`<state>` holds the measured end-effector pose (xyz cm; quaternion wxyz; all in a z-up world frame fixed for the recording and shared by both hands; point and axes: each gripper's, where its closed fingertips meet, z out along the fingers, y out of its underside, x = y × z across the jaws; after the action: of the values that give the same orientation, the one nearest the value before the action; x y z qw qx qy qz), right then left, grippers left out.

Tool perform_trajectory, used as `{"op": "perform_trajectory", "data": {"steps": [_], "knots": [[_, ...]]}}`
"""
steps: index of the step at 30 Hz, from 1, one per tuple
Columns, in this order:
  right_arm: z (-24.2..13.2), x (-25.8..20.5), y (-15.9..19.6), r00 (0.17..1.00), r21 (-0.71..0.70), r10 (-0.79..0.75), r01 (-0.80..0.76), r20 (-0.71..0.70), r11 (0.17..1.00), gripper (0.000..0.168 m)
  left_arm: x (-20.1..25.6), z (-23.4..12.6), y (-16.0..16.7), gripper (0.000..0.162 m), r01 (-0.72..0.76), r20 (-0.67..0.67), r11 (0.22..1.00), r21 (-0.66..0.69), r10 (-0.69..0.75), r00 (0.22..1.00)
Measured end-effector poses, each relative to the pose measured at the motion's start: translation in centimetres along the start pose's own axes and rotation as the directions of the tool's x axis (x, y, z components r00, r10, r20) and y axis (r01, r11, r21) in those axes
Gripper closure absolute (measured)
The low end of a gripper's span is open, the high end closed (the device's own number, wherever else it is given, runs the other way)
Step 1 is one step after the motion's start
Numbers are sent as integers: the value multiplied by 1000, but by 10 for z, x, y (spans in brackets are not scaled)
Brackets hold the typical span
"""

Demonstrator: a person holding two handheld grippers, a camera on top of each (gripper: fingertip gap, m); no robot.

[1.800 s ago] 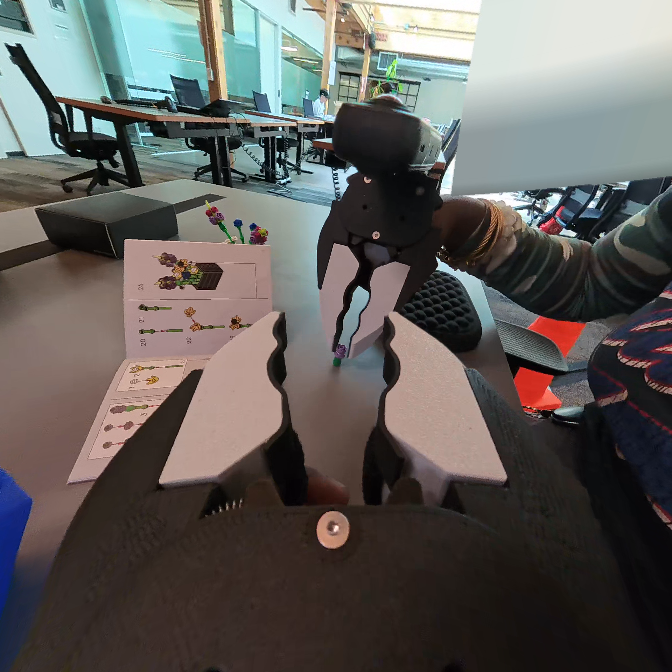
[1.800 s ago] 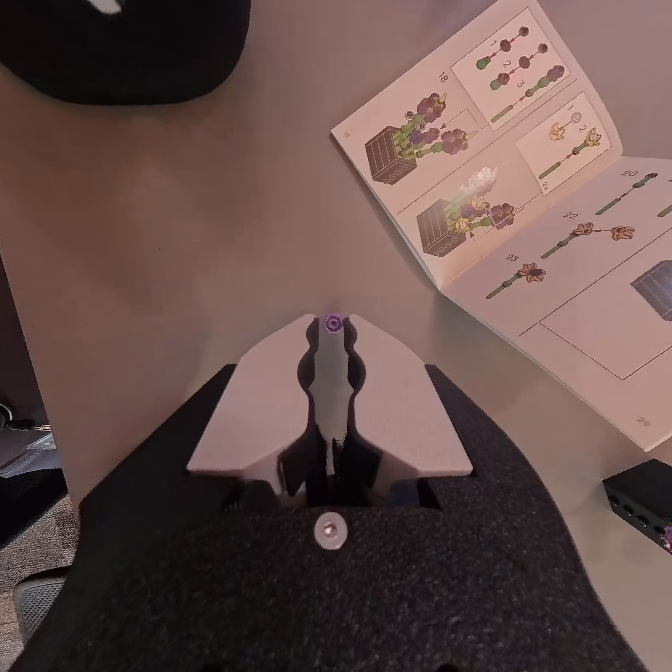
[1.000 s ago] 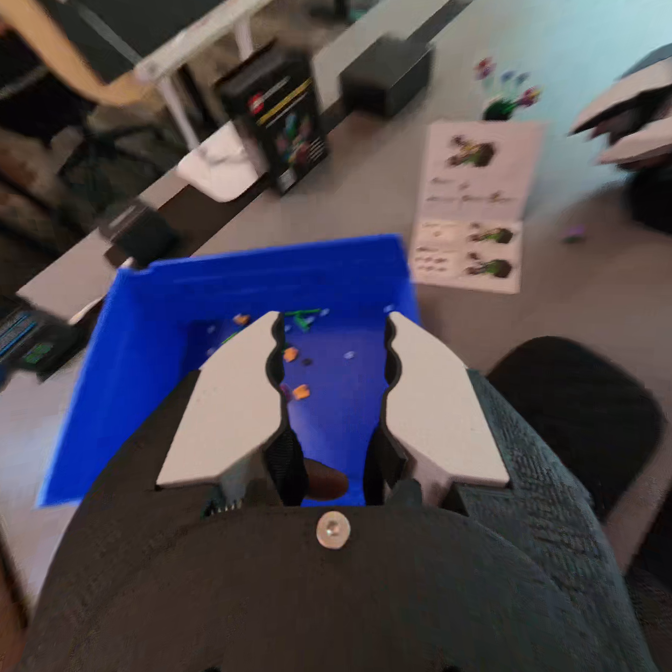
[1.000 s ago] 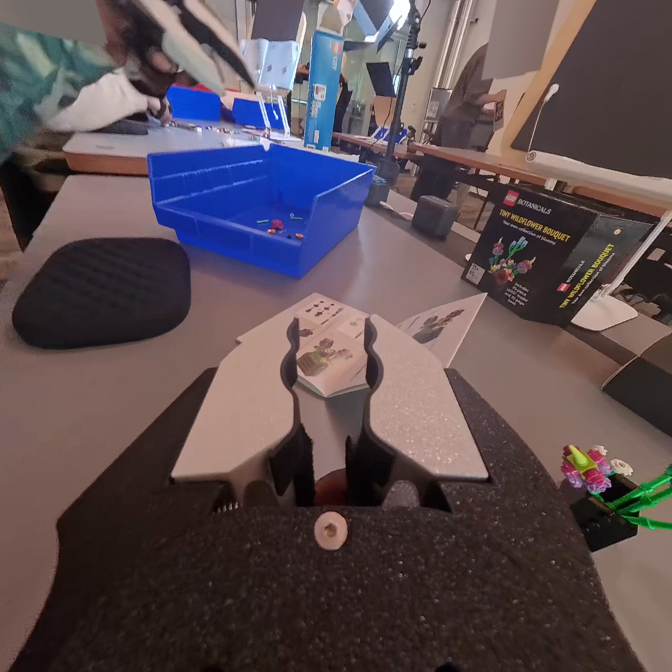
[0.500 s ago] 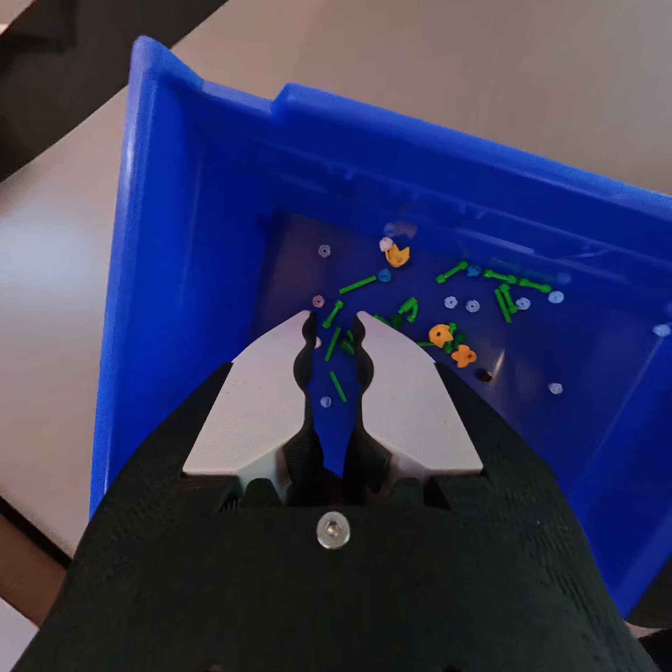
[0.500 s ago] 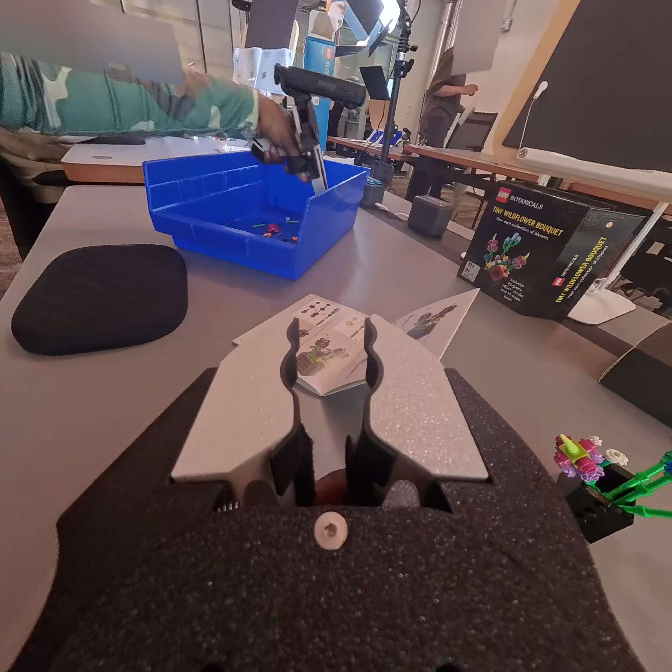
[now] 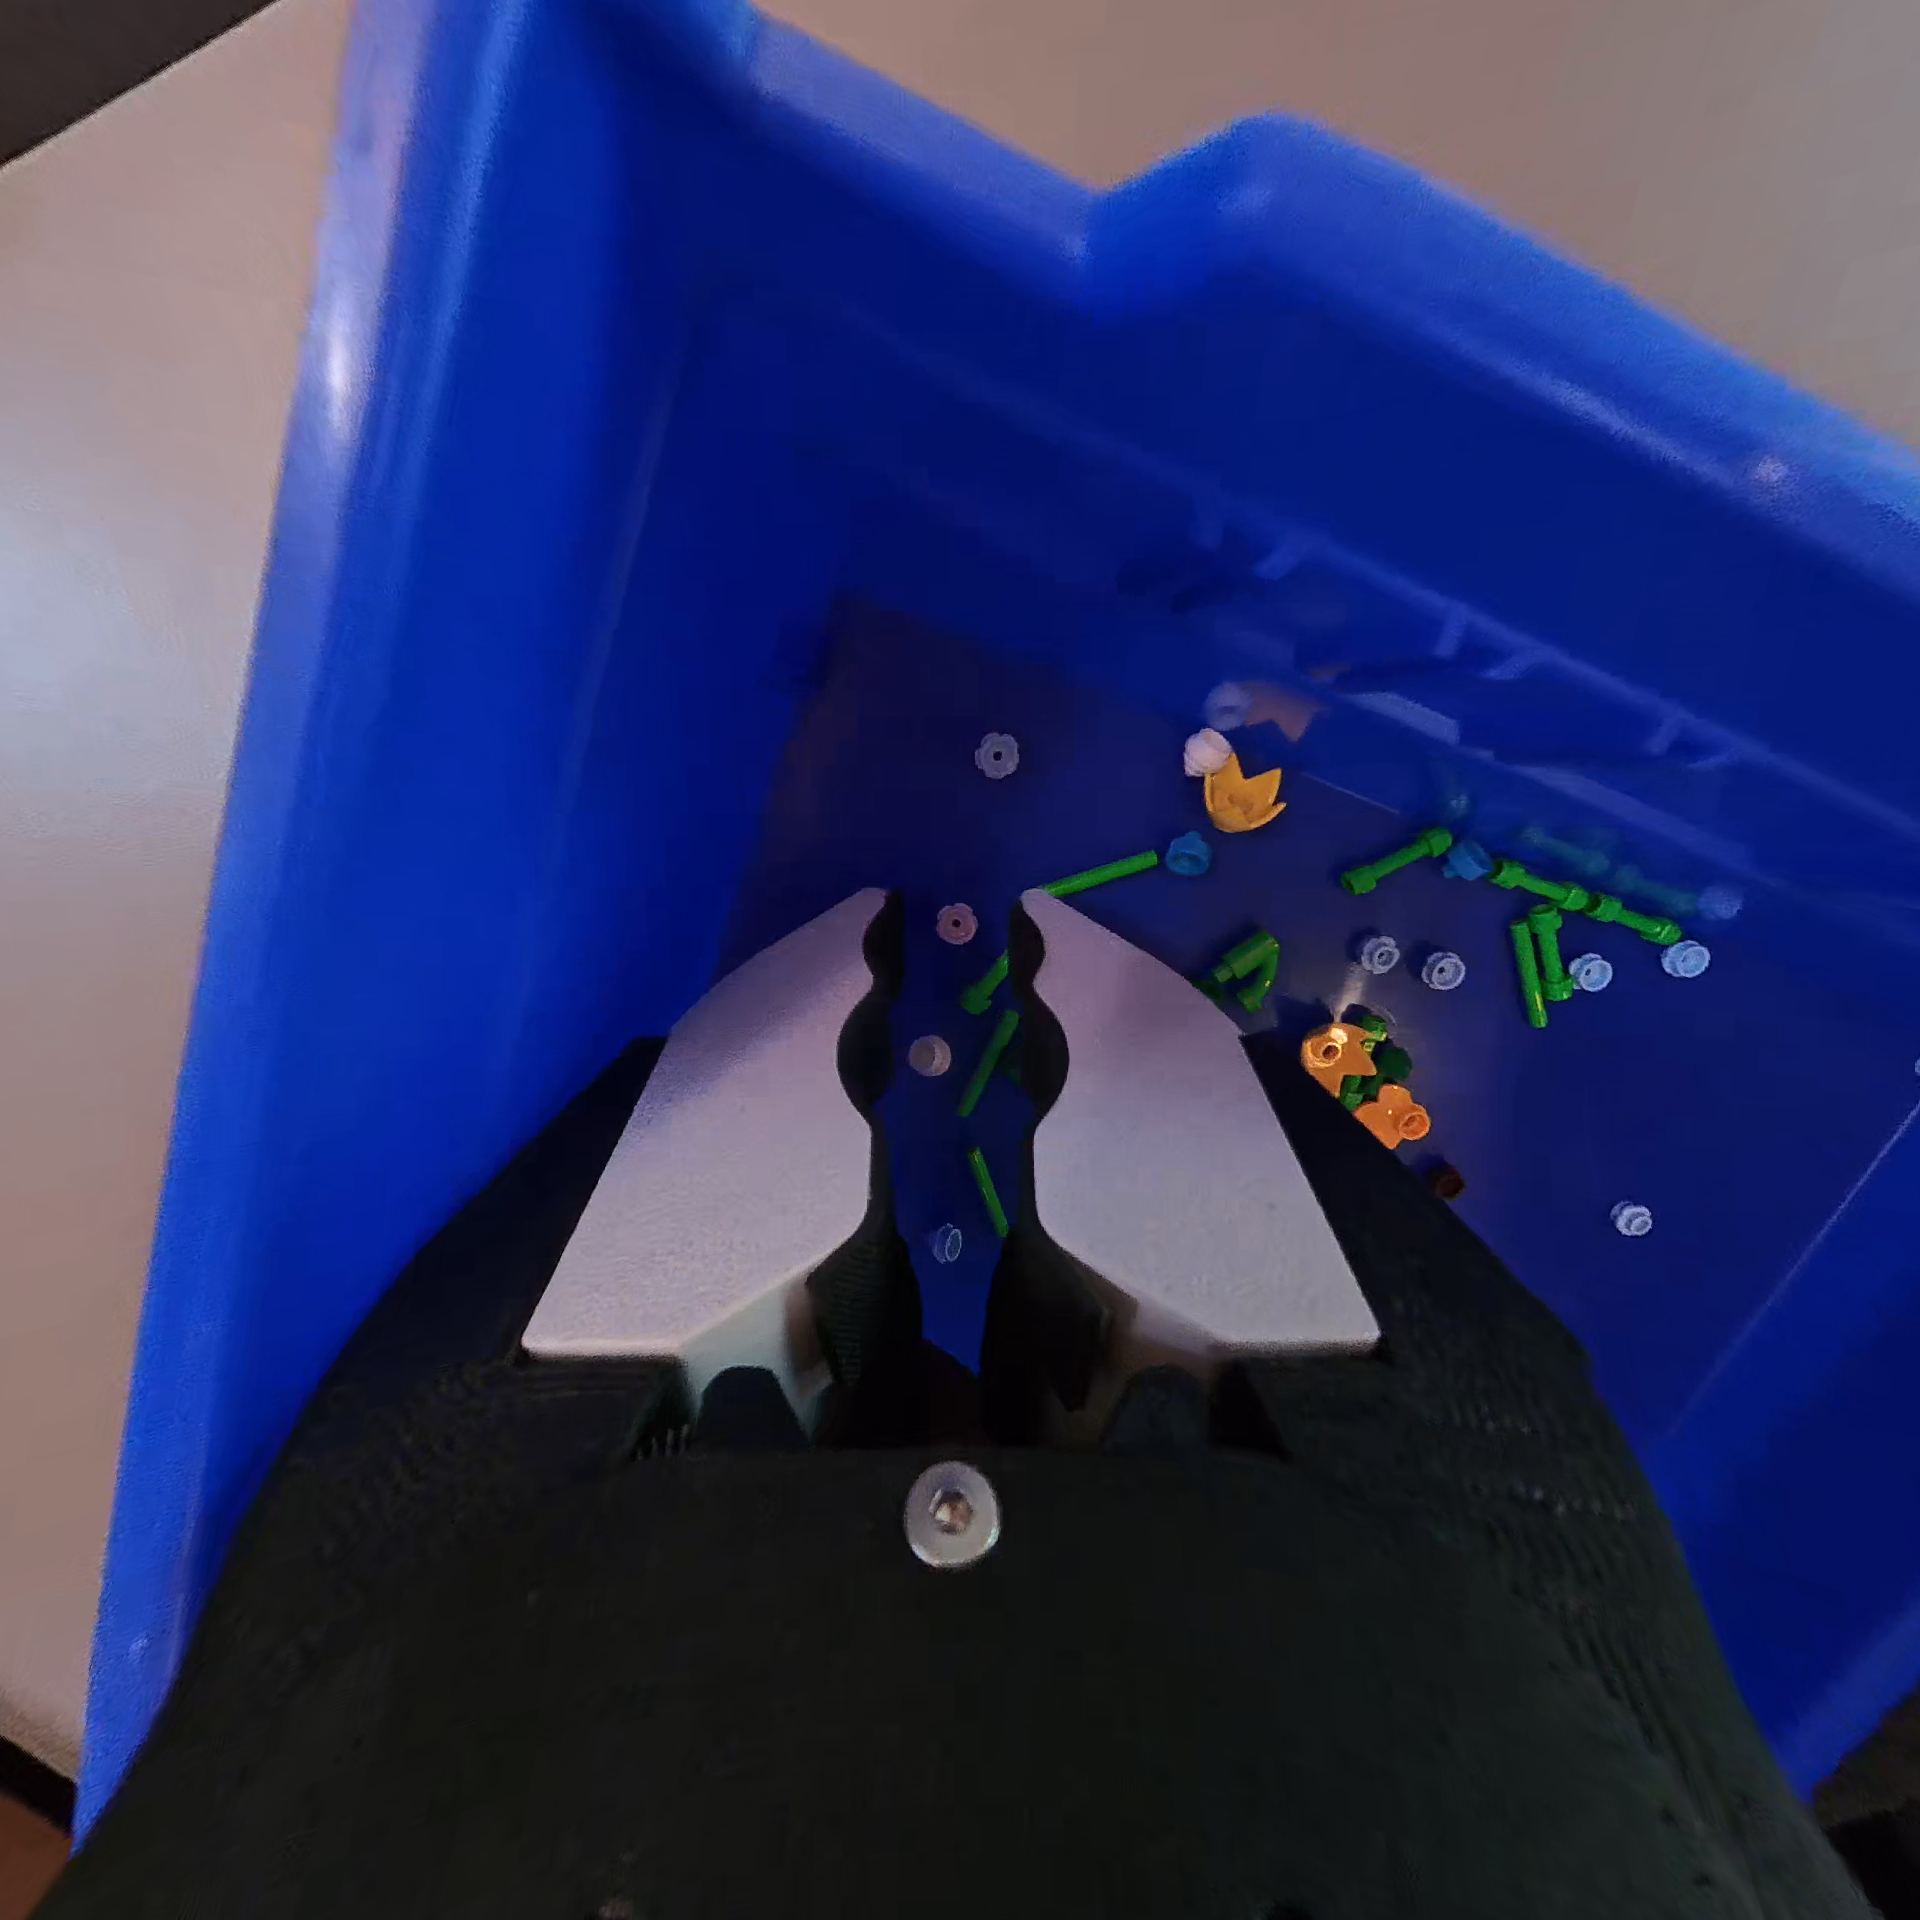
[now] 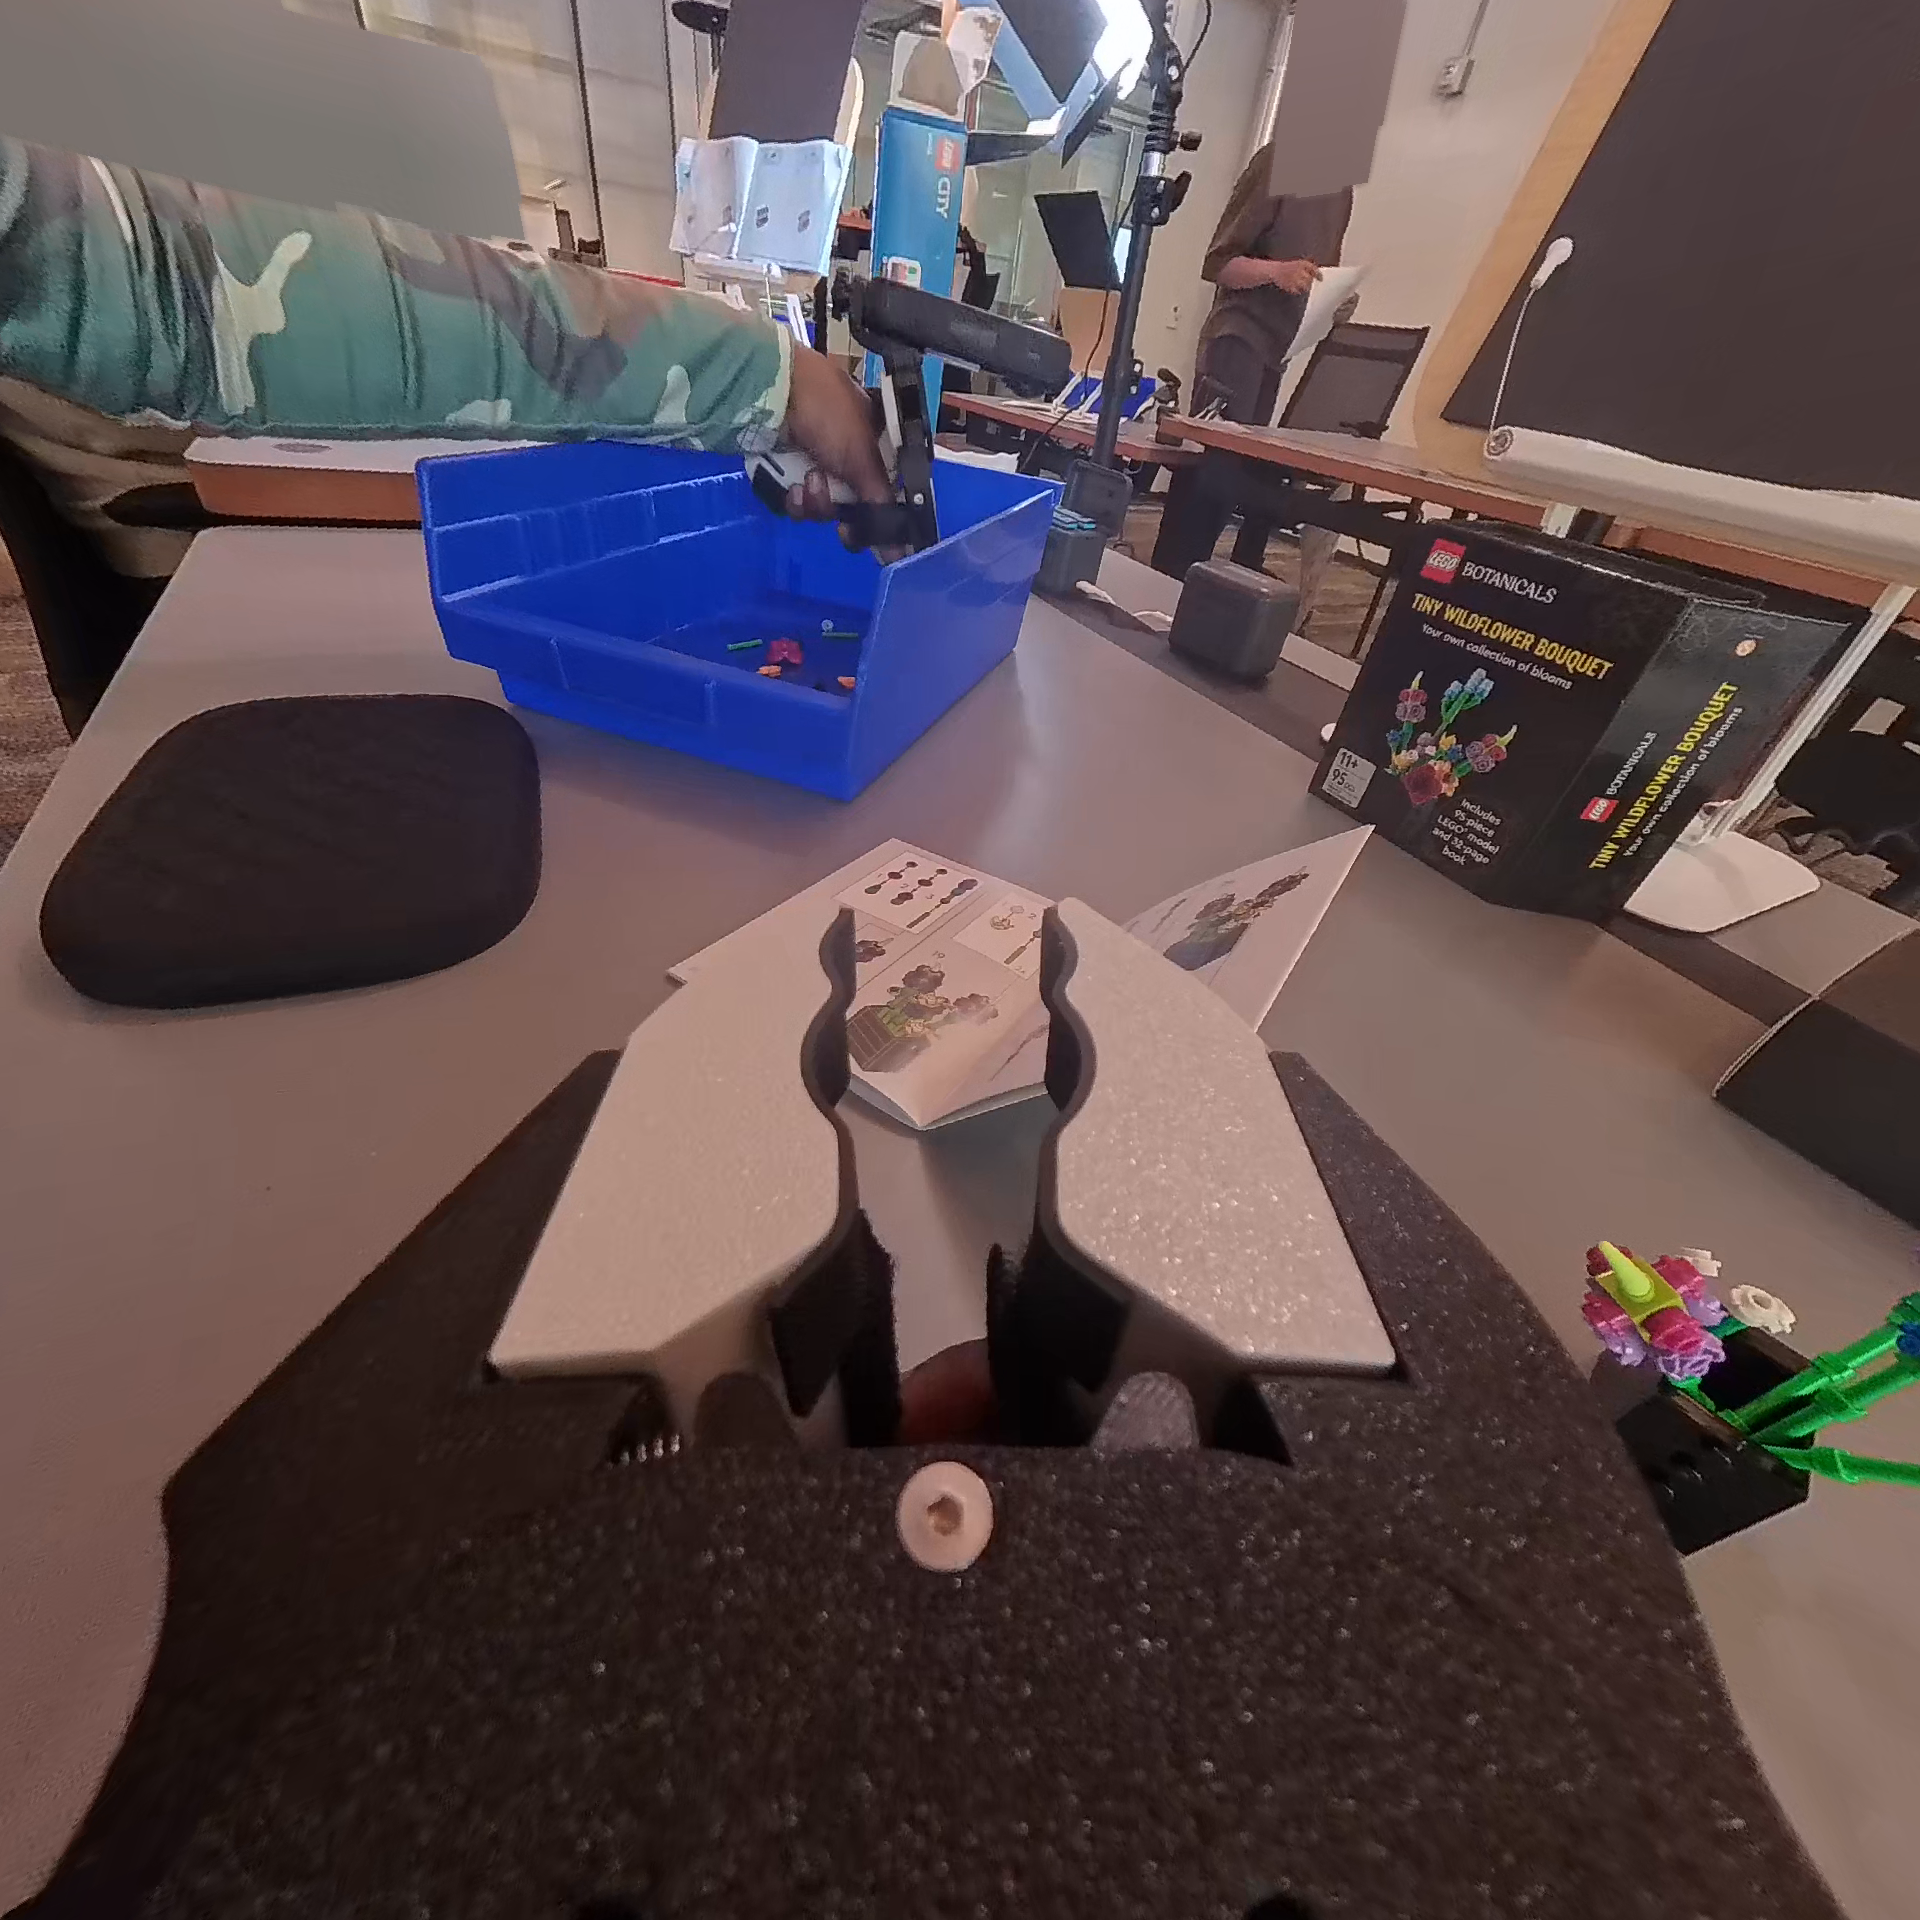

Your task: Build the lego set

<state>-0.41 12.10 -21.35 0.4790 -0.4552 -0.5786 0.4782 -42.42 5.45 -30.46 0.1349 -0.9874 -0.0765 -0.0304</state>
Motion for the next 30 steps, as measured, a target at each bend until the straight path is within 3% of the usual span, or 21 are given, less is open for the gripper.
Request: {"op": "perform_trajectory", "data": {"steps": [13,15,18,19,21,23,26,30], "knots": [[0,0,2,1000,-8,-4,4,-1,1000,134,-4,-1,4,154,-58,34,998,19,58,998],[0,-1,1,1000,-3,-5,5,3,1000,134,0,-17,-3,154,-60,28,992,114,57,998],[0,-3,-1,1000,6,-17,17,11,1000,135,48,-75,-29,154,-43,-131,889,456,115,985],[-1,-5,-2,1000,11,-25,25,16,1000,137,74,-102,-35,154,-21,-207,814,580,172,963],[-2,-10,-6,998,38,-47,46,40,998,158,131,-154,-32,155,59,-325,643,763,304,896],[-4,-14,-11,997,73,-53,49,60,996,164,177,-186,-15,155,108,-369,538,836,406,836],[-7,-19,-22,994,136,-73,62,78,989,165,235,-212,13,155,193,-431,448,873,524,734],[-10,-36,-50,981,240,-180,157,77,958,164,301,-233,43,155,494,-649,436,752,623,437]]}}
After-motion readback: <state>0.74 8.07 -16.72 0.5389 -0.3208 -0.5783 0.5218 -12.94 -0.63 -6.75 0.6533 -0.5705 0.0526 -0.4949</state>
